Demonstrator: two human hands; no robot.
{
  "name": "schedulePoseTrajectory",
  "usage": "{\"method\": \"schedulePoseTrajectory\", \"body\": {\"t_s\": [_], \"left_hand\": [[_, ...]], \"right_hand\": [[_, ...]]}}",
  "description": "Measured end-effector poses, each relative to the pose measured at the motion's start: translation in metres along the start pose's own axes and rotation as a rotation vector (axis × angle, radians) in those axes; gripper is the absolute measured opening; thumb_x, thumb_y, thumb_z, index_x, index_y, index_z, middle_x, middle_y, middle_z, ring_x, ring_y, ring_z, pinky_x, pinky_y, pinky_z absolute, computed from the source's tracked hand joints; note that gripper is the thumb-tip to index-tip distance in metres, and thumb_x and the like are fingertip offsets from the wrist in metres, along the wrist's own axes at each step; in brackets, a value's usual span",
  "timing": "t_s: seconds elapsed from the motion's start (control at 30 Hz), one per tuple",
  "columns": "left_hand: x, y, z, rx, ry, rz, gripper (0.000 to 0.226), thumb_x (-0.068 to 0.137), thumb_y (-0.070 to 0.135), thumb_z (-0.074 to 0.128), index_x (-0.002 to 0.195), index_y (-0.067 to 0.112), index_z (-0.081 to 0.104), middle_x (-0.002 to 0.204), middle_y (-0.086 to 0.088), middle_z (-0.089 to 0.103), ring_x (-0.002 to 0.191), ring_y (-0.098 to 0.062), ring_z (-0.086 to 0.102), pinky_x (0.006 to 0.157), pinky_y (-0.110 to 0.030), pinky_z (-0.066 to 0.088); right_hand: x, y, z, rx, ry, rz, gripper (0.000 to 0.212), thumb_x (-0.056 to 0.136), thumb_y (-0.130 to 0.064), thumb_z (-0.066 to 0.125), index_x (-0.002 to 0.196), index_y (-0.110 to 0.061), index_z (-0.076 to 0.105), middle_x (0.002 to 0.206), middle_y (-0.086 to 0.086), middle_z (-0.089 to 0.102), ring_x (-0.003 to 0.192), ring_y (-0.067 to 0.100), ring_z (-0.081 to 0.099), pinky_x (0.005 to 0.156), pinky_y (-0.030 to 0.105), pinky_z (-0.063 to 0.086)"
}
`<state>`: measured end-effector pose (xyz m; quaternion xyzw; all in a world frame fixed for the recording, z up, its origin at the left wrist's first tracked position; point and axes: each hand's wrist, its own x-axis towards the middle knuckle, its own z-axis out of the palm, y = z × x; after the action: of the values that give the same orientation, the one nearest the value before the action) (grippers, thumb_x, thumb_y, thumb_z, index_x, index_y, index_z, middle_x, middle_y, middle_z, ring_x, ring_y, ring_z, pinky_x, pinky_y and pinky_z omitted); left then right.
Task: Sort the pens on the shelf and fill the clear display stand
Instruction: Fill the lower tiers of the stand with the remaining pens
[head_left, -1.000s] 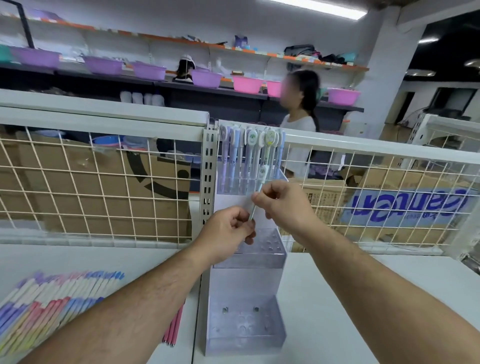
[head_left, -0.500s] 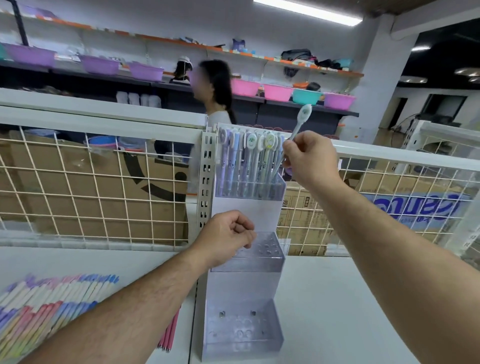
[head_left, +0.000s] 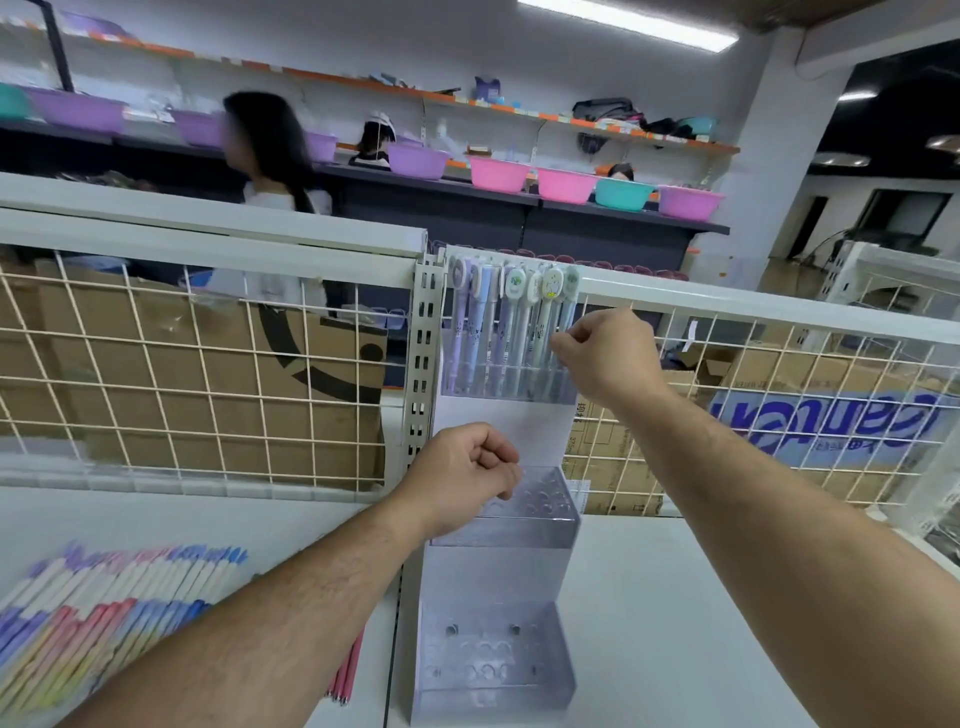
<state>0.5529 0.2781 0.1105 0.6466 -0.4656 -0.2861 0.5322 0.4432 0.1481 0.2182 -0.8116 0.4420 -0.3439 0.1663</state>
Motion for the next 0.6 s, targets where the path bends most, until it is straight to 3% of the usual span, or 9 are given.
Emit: {"method": "schedulePoseTrajectory", "body": {"t_s": [0.17,0.27,0.37,0.43,0.5,0.6], "left_hand": [[0.000,0.000,0.000,0.003,-0.003,0.007,0.008,0.087,0.009,0.071,0.095,0.009,0.067,0.077,-0.011,0.070,0.083,-0.025,0.072,0.054,-0.018,0.046],[0.001,-0.001,0.000,0.004,-0.001,0.012,0.008,0.087,0.008,0.072,0.092,0.010,0.067,0.080,-0.014,0.072,0.076,-0.021,0.071,0.055,-0.020,0.046],[0.002,-0.002,0.000,0.004,0.000,0.012,0.007,0.087,0.008,0.072,0.091,0.010,0.066,0.080,-0.013,0.072,0.073,-0.016,0.069,0.052,-0.016,0.044],[0.002,-0.003,0.000,0.007,-0.001,0.017,0.007,0.087,0.008,0.072,0.091,0.010,0.067,0.081,-0.015,0.072,0.071,-0.014,0.069,0.053,-0.017,0.045],[0.001,-0.003,0.000,0.008,-0.004,0.018,0.007,0.087,0.009,0.072,0.091,0.011,0.067,0.082,-0.015,0.072,0.071,-0.013,0.069,0.055,-0.018,0.046],[0.001,-0.003,0.000,0.018,-0.008,0.018,0.007,0.087,0.011,0.073,0.090,0.013,0.067,0.078,-0.010,0.072,0.071,-0.013,0.068,0.052,-0.019,0.045]], "right_hand": [[-0.005,-0.003,-0.001,-0.061,-0.035,0.027,0.022,0.090,-0.032,0.070,0.077,-0.014,0.068,0.071,0.000,0.069,0.065,0.017,0.063,0.065,0.034,0.056],[-0.006,-0.008,-0.010,0.011,0.082,-0.023,0.008,0.088,-0.024,0.068,0.090,-0.021,0.061,0.079,-0.006,0.061,0.074,0.014,0.060,0.072,0.040,0.058],[-0.006,-0.014,-0.023,0.165,0.193,-0.201,0.022,0.089,-0.015,0.065,0.109,-0.022,0.059,0.087,-0.007,0.056,0.074,0.014,0.056,0.069,0.040,0.055],[-0.004,-0.019,-0.028,0.121,0.189,-0.326,0.035,0.091,-0.019,0.066,0.125,-0.029,0.060,0.100,-0.008,0.052,0.079,0.012,0.052,0.071,0.030,0.046],[0.000,-0.021,-0.028,0.028,0.150,-0.362,0.038,0.094,-0.026,0.066,0.131,-0.035,0.060,0.110,-0.008,0.049,0.086,0.010,0.051,0.075,0.027,0.041],[0.006,-0.018,-0.025,-0.042,0.123,-0.337,0.035,0.096,-0.032,0.065,0.130,-0.038,0.062,0.111,-0.007,0.049,0.095,0.012,0.054,0.078,0.031,0.047]]}}
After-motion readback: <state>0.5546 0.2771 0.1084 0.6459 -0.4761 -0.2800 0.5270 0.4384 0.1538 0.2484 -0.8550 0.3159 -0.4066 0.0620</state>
